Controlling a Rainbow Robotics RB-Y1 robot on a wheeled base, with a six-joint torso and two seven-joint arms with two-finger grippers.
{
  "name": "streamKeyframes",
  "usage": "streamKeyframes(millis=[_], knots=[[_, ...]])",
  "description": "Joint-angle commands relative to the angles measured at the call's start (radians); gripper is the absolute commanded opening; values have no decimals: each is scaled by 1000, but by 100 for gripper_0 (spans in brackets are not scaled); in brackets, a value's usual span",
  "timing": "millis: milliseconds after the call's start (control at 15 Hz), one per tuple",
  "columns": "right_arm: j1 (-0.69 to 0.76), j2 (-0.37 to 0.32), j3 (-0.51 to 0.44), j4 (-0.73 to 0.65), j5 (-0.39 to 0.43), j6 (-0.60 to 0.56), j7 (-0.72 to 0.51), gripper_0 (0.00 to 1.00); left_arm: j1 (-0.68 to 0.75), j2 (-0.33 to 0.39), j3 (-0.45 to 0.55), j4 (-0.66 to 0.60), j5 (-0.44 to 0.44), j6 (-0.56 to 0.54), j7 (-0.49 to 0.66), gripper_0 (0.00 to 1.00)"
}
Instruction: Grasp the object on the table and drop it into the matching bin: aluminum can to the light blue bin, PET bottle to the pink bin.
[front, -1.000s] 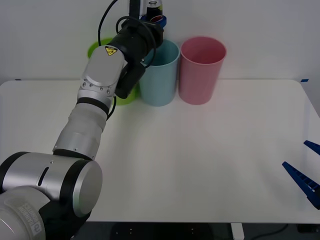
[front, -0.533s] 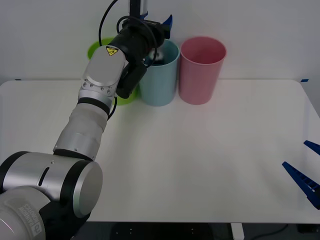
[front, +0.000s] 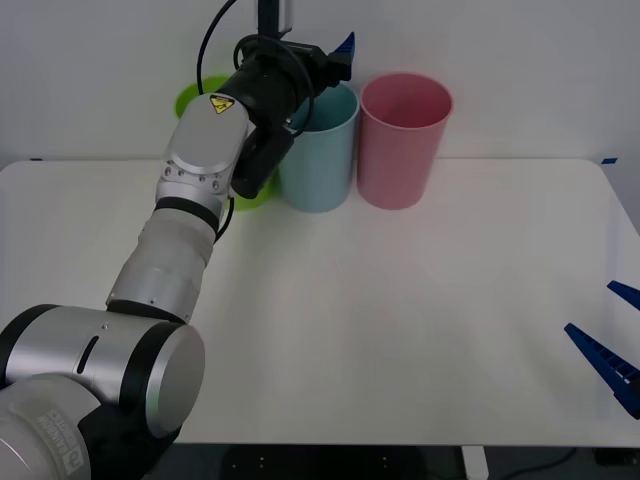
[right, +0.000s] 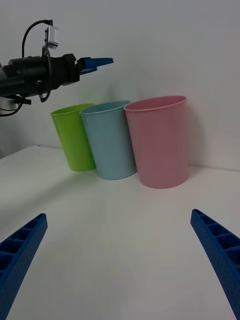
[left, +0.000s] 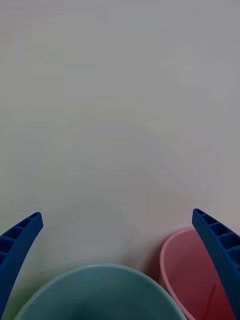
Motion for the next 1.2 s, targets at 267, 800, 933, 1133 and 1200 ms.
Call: streamKeyframes(millis=[267,800,933,1133,1200], knots=[[0,0,0,0,0,0,0,100,8,8,-13,-1,134,-94,-15,100],[0,0,0,0,0,0,0,100,183,174,-194,-167,477,-114,-45,100],[0,0,0,0,0,0,0,100,249,226,-218,-234,539,-117,-45,100],[0,0,0,0,0,0,0,100,372,301,-240,-363,628,-131,-49,100],[0,0,0,0,0,0,0,100,404,314,-240,-395,645,-135,-54,100]])
